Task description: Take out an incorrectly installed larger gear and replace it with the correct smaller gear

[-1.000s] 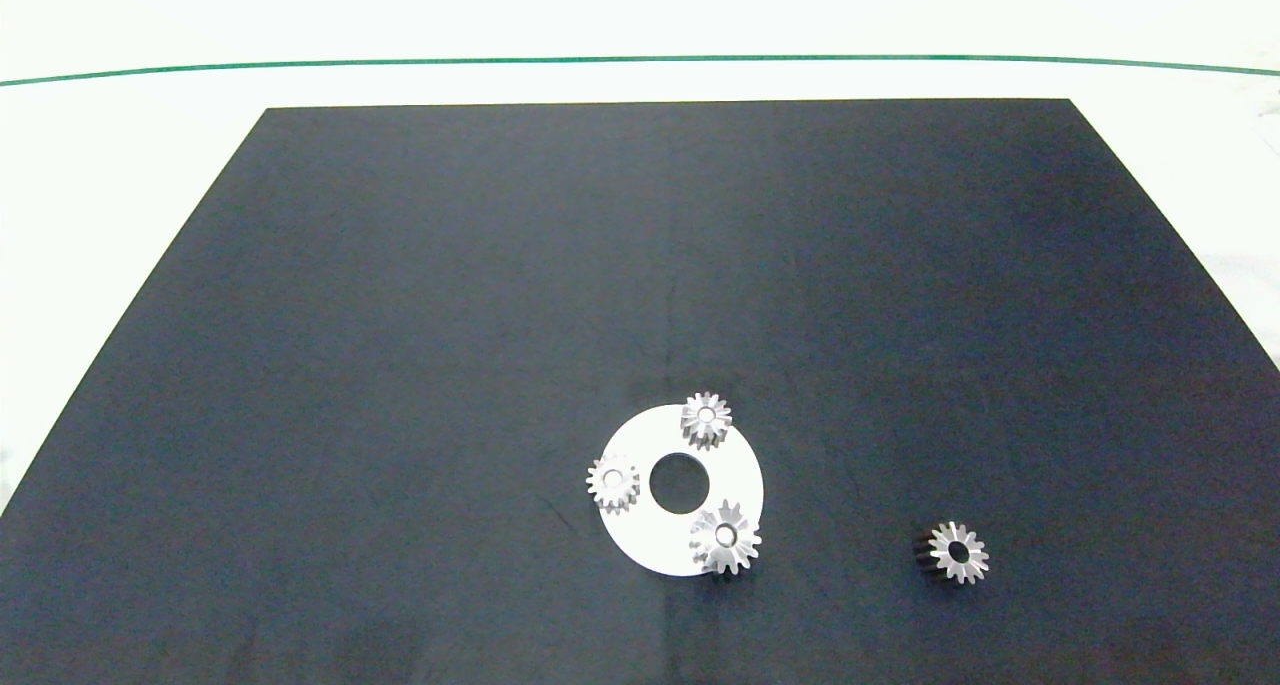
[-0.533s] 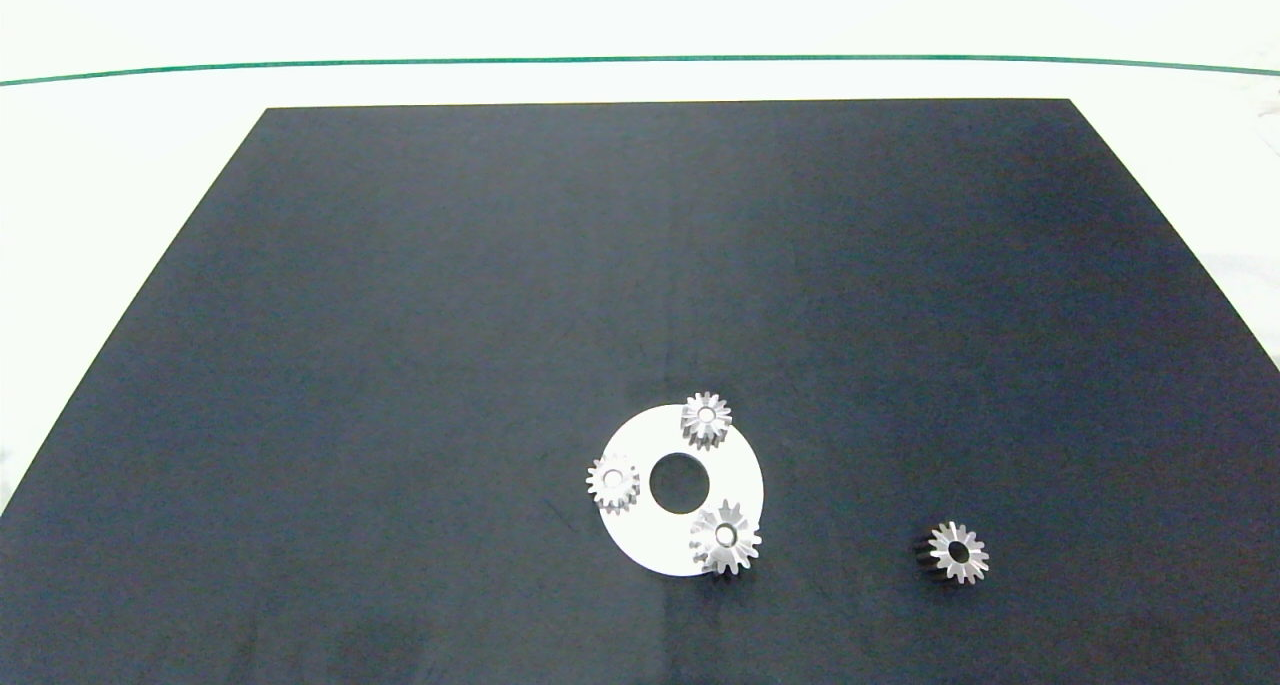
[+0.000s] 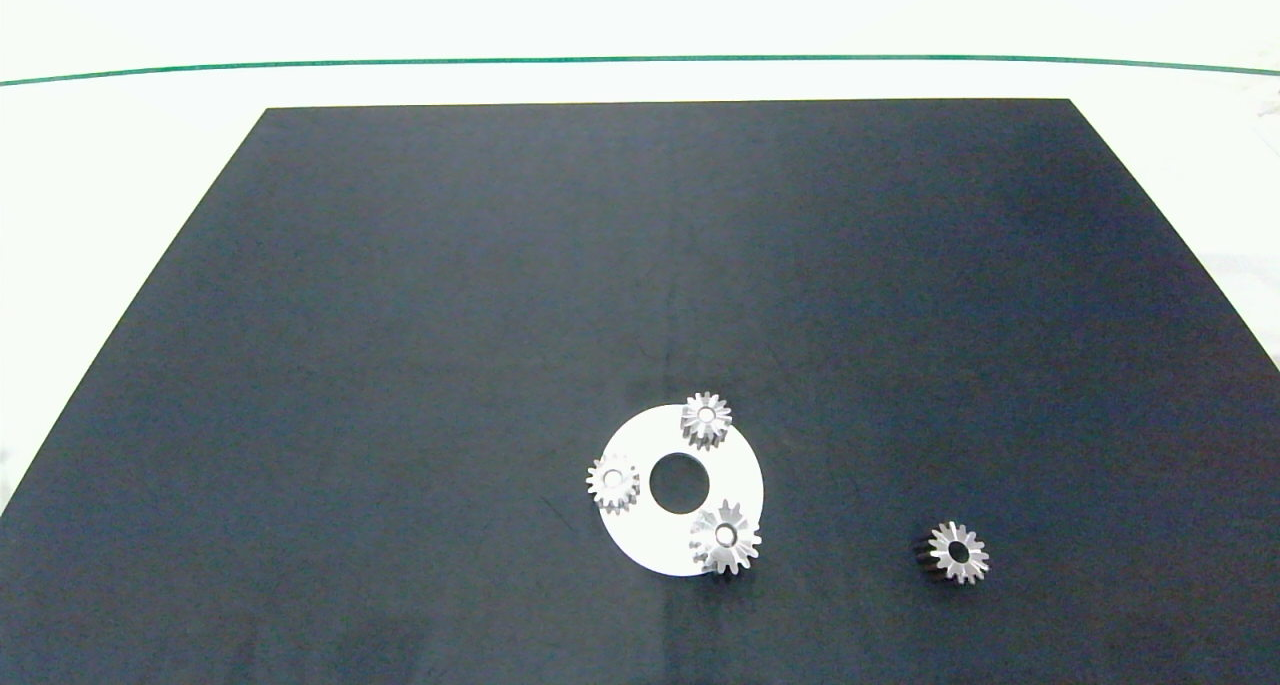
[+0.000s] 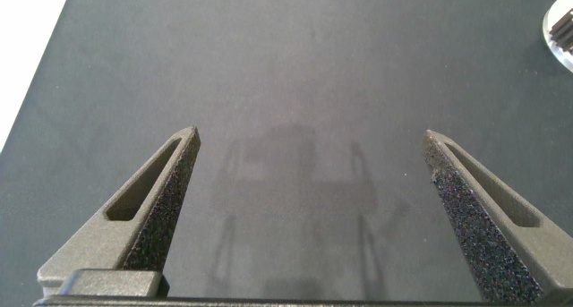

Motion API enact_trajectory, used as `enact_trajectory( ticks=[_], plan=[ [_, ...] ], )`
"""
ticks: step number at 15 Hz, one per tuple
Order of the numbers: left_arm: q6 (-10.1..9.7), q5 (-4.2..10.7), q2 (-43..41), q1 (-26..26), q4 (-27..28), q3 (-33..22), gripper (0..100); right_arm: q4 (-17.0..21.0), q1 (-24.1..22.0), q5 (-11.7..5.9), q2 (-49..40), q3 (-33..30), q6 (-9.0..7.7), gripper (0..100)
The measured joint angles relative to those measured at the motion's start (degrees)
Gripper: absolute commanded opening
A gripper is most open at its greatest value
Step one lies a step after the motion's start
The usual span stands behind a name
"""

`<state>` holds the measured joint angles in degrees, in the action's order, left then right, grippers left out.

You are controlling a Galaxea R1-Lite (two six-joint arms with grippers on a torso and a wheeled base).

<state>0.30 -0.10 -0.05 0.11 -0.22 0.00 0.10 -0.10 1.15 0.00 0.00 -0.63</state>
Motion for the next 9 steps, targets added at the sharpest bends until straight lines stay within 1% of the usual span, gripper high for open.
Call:
enact_trajectory(
  ticks=[5, 7, 9],
  plan=[
    [0.27, -0.09, 1.08, 0.11, 0.20, -0.33, 100, 0.20, 0.00, -0.46, 0.05, 0.00, -0.46, 100],
    [0.33, -0.06, 1.65, 0.18, 0.22, -0.35, 100, 0.87, 0.00, -0.57, 0.10, -0.18, -0.68, 100],
    [0.38, -0.17, 1.97, 0.27, 0.24, -0.52, 100, 2.11, -0.09, -0.57, 0.24, -0.68, -1.34, 100]
  ],
)
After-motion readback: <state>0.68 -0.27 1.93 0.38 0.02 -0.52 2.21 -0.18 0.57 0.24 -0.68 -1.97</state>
